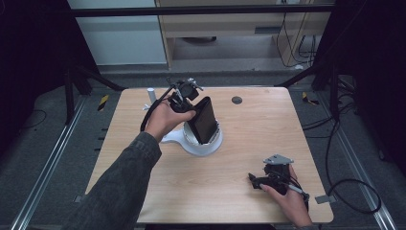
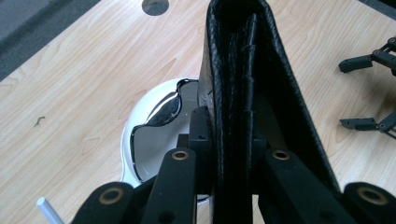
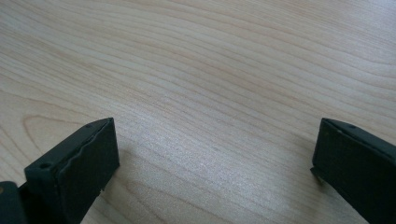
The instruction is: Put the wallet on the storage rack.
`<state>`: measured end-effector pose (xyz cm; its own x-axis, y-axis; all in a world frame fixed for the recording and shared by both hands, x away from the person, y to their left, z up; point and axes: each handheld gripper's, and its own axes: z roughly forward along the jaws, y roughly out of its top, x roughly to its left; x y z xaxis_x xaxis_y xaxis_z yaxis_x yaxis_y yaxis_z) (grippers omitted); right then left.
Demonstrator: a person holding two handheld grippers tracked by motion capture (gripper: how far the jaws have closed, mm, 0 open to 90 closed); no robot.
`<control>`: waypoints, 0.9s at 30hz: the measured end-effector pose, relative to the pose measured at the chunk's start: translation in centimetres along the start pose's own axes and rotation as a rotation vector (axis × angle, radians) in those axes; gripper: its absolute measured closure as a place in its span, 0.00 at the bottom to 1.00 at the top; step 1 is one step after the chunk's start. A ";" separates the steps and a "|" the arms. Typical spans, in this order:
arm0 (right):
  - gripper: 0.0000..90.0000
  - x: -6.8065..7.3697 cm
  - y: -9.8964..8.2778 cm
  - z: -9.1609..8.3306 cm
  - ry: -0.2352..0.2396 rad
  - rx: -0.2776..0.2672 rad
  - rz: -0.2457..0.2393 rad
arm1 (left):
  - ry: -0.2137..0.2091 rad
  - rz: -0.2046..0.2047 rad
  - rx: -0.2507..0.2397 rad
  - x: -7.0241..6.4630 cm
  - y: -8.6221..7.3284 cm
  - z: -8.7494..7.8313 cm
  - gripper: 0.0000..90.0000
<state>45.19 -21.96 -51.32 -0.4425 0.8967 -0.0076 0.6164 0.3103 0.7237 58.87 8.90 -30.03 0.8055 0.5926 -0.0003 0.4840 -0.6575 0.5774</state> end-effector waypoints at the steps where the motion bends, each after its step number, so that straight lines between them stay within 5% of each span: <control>1: 0.01 0.0 0.0 0.0 0.000 0.000 0.000 | 0.000 0.000 0.006 0.0 0.0 0.2 0.88; 16: 0.01 0.0 0.0 0.0 -0.001 0.002 -0.003 | -0.007 -0.030 0.010 0.6 -0.1 1.1 0.86; 27: 0.01 0.1 0.0 0.0 0.000 0.001 0.000 | 0.064 -0.055 -0.058 1.4 -0.3 -0.2 0.77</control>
<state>45.12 -21.92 -51.30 -0.4421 0.8969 -0.0078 0.6174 0.3106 0.7227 59.74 10.01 -30.07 0.7538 0.6569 0.0173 0.5053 -0.5962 0.6238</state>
